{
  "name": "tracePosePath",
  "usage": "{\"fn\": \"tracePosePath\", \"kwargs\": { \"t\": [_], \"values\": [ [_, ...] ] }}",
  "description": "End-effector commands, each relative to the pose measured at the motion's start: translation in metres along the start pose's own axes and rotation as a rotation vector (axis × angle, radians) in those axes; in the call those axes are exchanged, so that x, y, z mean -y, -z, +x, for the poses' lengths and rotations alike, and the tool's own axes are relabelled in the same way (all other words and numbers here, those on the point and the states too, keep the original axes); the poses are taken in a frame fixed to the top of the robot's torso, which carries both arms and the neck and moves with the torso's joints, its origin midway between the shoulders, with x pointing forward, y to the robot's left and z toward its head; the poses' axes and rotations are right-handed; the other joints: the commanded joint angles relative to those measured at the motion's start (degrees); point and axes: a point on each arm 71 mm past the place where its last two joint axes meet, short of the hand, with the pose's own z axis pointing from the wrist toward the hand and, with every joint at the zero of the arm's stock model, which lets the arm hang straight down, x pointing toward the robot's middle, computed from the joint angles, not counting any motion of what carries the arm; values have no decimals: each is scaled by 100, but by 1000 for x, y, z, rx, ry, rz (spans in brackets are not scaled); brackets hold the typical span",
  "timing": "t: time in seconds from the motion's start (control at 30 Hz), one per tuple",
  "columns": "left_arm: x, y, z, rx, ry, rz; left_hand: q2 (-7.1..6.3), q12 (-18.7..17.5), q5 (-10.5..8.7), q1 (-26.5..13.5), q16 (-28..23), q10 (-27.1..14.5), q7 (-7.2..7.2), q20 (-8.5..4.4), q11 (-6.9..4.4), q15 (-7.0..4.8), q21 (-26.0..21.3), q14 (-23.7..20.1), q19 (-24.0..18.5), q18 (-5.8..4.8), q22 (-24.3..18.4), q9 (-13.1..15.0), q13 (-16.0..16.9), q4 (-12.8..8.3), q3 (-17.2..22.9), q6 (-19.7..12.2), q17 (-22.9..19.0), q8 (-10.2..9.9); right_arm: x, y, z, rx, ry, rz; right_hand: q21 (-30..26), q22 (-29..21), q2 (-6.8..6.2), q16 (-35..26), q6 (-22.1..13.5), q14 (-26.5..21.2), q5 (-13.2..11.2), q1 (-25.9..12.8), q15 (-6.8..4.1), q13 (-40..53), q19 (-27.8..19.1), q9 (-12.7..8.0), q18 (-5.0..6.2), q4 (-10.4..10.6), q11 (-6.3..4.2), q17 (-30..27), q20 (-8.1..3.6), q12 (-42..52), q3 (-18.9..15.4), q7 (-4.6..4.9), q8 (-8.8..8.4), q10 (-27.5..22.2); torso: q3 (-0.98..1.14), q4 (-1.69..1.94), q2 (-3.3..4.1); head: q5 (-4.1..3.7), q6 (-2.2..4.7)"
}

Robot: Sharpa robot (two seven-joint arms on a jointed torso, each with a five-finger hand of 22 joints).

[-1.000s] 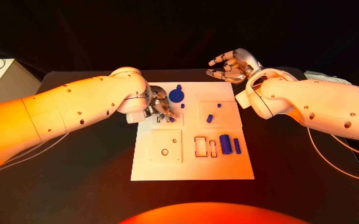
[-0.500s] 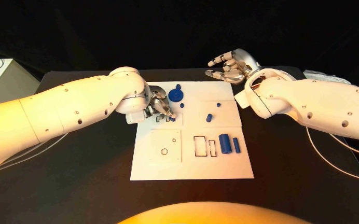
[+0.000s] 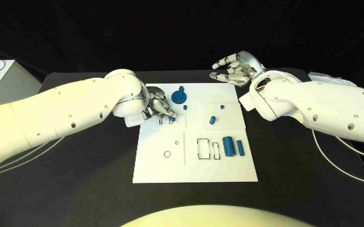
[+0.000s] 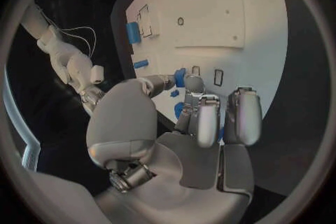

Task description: Assemble the parts on the task board

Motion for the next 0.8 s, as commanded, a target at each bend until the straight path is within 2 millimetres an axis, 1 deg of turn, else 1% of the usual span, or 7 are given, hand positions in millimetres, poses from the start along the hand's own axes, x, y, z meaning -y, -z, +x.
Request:
{"fn": "tracePosePath", "kwargs": {
  "t": [0.03,0.23,0.4,0.5,0.53,0.67,0.8],
  "values": [
    [2,3,-2,48,29,34,-18,92,259,-90,39,114,-23,-68,-37,-63,20,497,0,-48,8,37,120,-1241,1168,81,1193,34,1,1,0,-16,10,-4,-25,1396,12,-26,-19,502,34,-50,-12,1065,537,2,-46,7,-42,1121,-26,-11,33,16,22,124,4,23,-4,3,4],
    [-4,9,-4,105,26,43,-37,167,396,-124,62,206,-48,-87,-62,-86,31,514,17,-52,31,47,228,-1297,1181,142,1237,38,3,2,-3,-8,12,-1,-25,1396,8,-26,-19,502,32,-50,-12,1062,537,2,-46,4,-42,1120,-26,-14,37,16,24,121,10,13,-9,21,-5],
    [-8,12,-2,158,35,57,-58,223,513,-158,91,296,-69,-106,-85,-108,56,536,59,-64,88,47,312,-1329,1194,202,1293,36,4,3,-4,-4,14,0,-25,1396,8,-26,-19,502,32,-50,-12,1062,537,2,-46,4,-42,1120,-26,-14,37,16,24,121,10,29,-17,33,-13],
    [-9,12,0,193,30,63,-75,257,601,-182,98,356,-82,-119,-98,-121,78,542,97,-76,142,46,367,-1346,1202,238,1307,32,5,3,-5,-3,14,1,-25,1396,8,-26,-19,502,32,-50,-12,1062,537,2,-46,4,-42,1120,-26,-14,37,16,24,121,10,22,-7,45,-1],
    [-10,12,1,200,28,65,-77,264,613,-185,98,367,-85,-122,-101,-123,81,542,101,-78,148,46,378,-1350,1203,245,1306,31,5,3,-5,-3,15,1,-25,1396,8,-26,-19,502,32,-50,-12,1062,537,2,-46,4,-42,1120,-26,-14,37,16,24,121,11,18,-4,53,7],
    [-13,10,6,228,24,69,-83,286,638,-192,99,401,-91,-126,-106,-129,91,543,118,-83,172,46,417,-1357,1207,261,1309,31,5,4,-5,-2,16,1,-25,1396,8,-26,-19,502,32,-50,-12,1062,537,2,-46,4,-42,1120,-26,-14,37,16,24,121,11,10,-3,69,-5],
    [-15,8,14,246,20,73,-87,295,660,-197,96,420,-96,-132,-111,-134,96,542,127,-85,182,45,429,-1363,1214,276,1302,31,6,4,-6,-1,18,3,-25,1396,8,-26,-19,502,32,-50,-12,1062,537,2,-46,4,-42,1120,-26,-14,37,16,24,121,13,8,1,66,-12]
  ]
}}
